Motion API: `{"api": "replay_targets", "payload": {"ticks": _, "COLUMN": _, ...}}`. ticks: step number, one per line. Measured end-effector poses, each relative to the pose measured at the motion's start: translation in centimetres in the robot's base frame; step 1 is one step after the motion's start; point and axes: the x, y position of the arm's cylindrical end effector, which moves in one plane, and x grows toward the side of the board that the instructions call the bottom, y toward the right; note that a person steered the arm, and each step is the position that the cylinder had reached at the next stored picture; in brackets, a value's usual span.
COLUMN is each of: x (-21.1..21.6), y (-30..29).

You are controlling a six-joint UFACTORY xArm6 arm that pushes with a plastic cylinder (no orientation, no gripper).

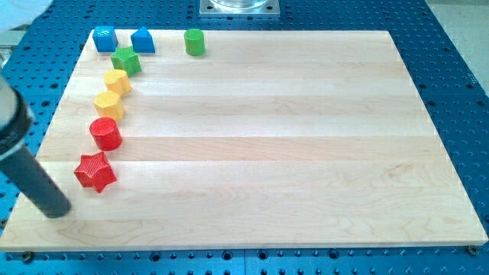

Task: Place the red star diagonally bottom right to the red circle

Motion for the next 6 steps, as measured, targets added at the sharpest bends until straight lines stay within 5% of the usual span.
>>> {"api": "replay_targets", "payload": {"ticks": 2, "x": -4.1, "y": 0.8}}
{"api": "replay_targets", "payload": {"ticks": 4, "x": -3.5, "y": -2.8}}
{"api": "replay_targets", "payload": {"ticks": 6, "x": -5.0, "y": 2.5}}
